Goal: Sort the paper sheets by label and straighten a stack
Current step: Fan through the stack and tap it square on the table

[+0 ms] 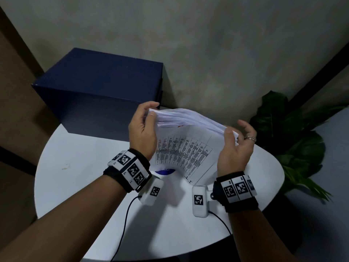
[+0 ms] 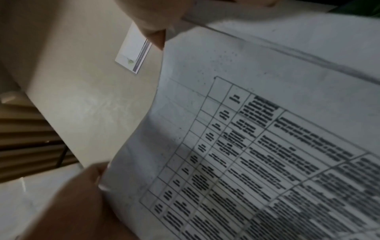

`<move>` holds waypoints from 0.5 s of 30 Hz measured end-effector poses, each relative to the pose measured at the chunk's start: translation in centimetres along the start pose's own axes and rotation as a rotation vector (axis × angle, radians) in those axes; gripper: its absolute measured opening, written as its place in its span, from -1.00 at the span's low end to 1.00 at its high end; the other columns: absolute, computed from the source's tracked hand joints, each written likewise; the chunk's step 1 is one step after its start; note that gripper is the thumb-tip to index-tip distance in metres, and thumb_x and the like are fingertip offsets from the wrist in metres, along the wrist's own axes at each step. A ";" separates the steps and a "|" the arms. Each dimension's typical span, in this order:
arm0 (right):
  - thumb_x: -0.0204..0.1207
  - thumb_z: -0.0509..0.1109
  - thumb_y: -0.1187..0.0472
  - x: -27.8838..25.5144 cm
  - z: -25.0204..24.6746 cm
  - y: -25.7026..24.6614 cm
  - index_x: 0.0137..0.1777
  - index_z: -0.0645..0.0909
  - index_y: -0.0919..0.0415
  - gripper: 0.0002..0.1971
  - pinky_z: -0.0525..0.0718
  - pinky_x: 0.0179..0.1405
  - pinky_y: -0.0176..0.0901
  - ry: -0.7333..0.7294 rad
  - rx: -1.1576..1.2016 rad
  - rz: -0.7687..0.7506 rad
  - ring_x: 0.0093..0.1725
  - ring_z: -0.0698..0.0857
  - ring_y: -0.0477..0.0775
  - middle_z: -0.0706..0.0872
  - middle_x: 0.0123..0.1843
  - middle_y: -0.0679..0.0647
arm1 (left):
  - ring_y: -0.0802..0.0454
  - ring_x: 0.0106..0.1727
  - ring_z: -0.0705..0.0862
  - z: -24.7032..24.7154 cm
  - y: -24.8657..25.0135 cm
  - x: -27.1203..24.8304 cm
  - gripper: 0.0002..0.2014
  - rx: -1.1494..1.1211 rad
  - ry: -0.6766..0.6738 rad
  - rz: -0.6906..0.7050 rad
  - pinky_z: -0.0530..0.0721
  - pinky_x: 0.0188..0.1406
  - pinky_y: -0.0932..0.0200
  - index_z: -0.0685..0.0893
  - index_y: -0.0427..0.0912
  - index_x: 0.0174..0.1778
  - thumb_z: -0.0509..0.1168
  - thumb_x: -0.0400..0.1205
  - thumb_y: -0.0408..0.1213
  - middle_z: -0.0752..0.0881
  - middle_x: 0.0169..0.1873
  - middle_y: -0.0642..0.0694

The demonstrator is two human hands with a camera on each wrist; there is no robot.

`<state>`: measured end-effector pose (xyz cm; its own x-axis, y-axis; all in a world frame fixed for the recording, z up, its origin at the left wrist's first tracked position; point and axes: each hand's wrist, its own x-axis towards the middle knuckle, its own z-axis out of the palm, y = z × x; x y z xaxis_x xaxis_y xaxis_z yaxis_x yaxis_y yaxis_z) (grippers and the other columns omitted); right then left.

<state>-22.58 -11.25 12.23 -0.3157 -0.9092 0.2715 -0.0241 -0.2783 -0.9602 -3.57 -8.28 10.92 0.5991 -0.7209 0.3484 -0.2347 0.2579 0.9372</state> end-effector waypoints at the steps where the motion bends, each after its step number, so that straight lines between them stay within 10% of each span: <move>1: 0.58 0.41 0.28 0.0 -0.1 0.0 0.13 0.55 -0.03 -0.77 0.63 0.05 -0.33 -0.007 0.007 -0.005 -0.07 0.71 -0.24 0.75 -0.15 -0.19 | 0.33 -0.06 0.64 0.1 0.1 0.1 -0.83 0.013 0.001 0.025 0.57 0.01 0.42 0.68 -0.10 0.11 0.18 0.77 -0.30 0.70 -0.08 0.17; 8: 0.58 0.34 0.40 0.4 0.0 0.1 -0.24 0.62 0.04 -0.74 0.55 -0.21 -0.51 0.093 0.018 -0.006 -0.29 0.65 -0.34 0.72 -0.35 -0.20 | 0.17 -0.15 0.65 0.5 0.0 1.2 -0.84 0.026 0.051 -0.021 0.61 -0.09 0.29 0.52 0.04 -0.13 0.21 0.74 -0.27 0.76 -0.12 -0.15; 15: 0.58 0.33 0.16 0.6 -0.2 0.5 0.12 0.57 -0.01 -0.85 0.68 0.12 -0.05 0.023 0.154 0.055 -0.04 0.76 0.00 0.83 -0.18 -0.08 | 0.02 -0.02 0.66 0.5 0.2 1.6 -0.89 -0.107 0.023 -0.116 0.62 0.24 -0.24 0.49 0.05 -0.03 0.14 0.67 -0.28 0.68 -0.13 0.01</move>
<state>-22.96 -11.91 11.89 -0.3341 -0.9176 0.2154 0.1392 -0.2740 -0.9516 -3.07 -9.67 11.67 0.6347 -0.7354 0.2373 -0.0814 0.2418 0.9669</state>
